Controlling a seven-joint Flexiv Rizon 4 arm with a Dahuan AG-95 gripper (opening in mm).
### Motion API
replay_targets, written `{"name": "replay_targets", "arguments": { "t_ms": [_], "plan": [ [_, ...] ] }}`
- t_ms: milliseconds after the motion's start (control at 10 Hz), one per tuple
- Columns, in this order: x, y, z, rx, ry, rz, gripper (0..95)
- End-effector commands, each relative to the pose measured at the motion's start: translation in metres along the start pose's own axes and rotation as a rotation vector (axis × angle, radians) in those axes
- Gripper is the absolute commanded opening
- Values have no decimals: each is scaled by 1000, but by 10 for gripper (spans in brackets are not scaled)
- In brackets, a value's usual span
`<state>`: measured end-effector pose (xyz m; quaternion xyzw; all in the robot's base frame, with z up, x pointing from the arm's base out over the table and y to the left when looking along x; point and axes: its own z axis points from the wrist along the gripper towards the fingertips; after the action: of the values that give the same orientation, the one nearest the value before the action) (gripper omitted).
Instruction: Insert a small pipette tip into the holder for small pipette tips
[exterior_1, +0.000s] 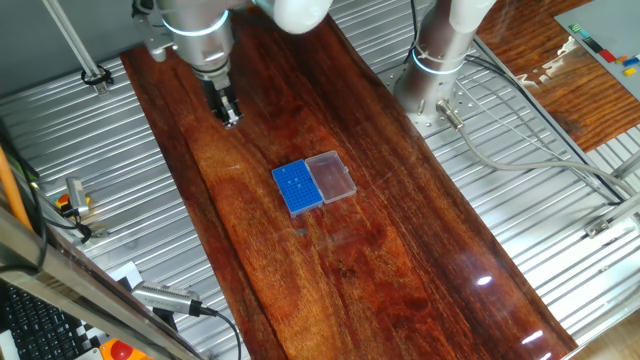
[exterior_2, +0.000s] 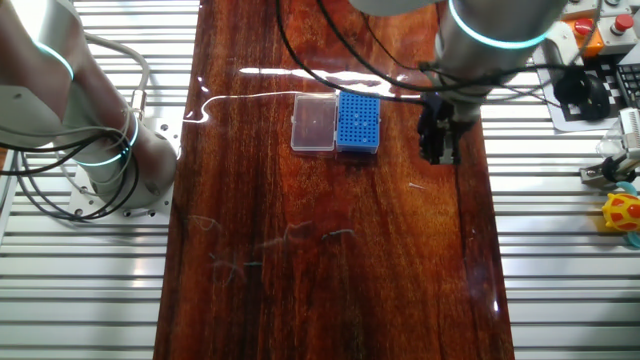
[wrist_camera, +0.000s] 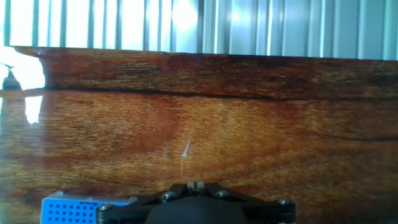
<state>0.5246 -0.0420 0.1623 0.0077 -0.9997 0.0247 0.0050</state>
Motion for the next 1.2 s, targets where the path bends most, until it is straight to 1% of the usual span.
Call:
{"name": "replay_targets", "arguments": {
  "t_ms": [100, 200, 300, 400, 500, 600, 700, 800, 900, 1000, 1200],
  "plan": [
    [-12, -5, 18, -13, 12, 85, 0],
    [-14, -6, 24, -17, 11, 90, 0],
    [-16, -7, 29, -18, 11, 90, 190],
    [-18, -7, 32, -18, 9, 91, 190],
    [-20, -6, 38, -19, 0, 94, 190],
    [-23, -3, 42, -21, -5, 107, 380],
    [-23, -2, 44, -22, -4, 114, 380],
    [-23, -2, 44, -22, -7, 109, 190],
    [-23, -2, 44, -26, -7, 108, 190],
    [-23, -2, 44, -36, -5, 110, 190],
    [-23, -2, 44, -42, 8, 91, 190]
  ]
}}
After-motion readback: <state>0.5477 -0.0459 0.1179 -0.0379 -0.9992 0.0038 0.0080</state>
